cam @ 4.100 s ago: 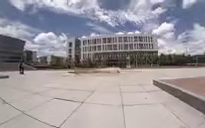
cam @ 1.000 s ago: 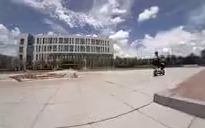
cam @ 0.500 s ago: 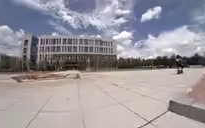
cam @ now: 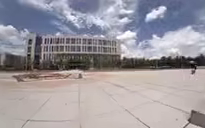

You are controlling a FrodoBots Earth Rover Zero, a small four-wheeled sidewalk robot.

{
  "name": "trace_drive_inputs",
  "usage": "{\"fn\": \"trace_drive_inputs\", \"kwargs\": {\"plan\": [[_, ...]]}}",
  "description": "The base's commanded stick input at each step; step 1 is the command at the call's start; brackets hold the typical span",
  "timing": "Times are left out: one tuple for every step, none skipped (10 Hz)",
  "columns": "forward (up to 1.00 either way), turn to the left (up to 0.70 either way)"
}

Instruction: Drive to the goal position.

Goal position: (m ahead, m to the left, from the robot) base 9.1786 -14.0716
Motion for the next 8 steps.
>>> {"fn": "trace_drive_inputs", "kwargs": {"plan": [[0.70, 0.10], [0.70, 0.07], [0.70, 0.08], [0.70, 0.09], [0.70, 0.05], [0.70, 0.06], [0.70, 0.11], [0.70, 0.12]]}}
